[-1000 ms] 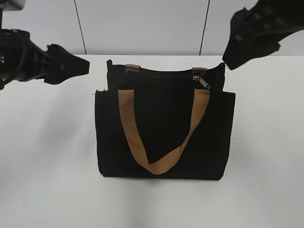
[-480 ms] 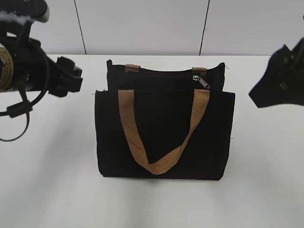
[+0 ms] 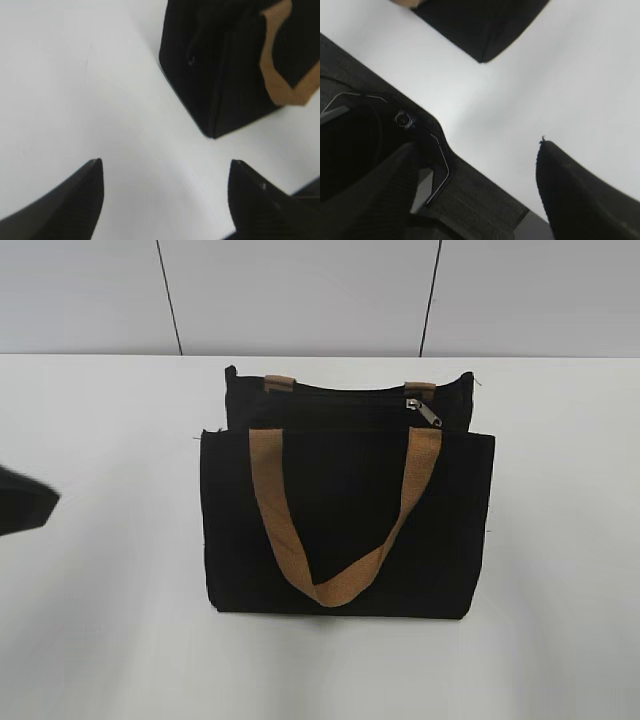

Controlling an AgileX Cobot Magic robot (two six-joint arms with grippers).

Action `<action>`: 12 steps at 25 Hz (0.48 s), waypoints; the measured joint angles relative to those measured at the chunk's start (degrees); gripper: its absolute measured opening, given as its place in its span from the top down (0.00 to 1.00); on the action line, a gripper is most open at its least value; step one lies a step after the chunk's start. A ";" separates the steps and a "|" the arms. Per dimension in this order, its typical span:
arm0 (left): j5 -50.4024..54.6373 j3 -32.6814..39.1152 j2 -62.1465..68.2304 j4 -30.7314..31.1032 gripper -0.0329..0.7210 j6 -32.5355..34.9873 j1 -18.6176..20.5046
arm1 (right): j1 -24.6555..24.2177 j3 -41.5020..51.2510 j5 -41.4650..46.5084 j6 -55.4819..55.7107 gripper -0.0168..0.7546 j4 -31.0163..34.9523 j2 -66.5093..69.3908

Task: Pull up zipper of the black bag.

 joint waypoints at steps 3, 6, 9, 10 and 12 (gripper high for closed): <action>7.75 0.19 -6.50 -3.40 0.19 2.04 0.00 | 0.00 6.13 0.38 0.00 0.26 -0.05 -7.31; 12.58 1.96 -12.90 -6.41 0.19 2.59 0.00 | 0.00 11.45 1.19 0.00 0.26 -0.15 -12.61; 16.04 5.62 -18.61 -8.28 0.19 2.76 0.00 | 0.00 15.06 2.08 0.00 0.26 -0.16 -17.09; 17.03 6.61 -20.67 -9.41 0.19 2.76 0.00 | 0.00 16.09 2.36 0.05 0.26 -0.16 -18.40; 17.92 8.69 -24.42 -10.60 0.19 2.76 -0.04 | 0.00 17.93 2.49 0.05 0.26 -0.16 -20.30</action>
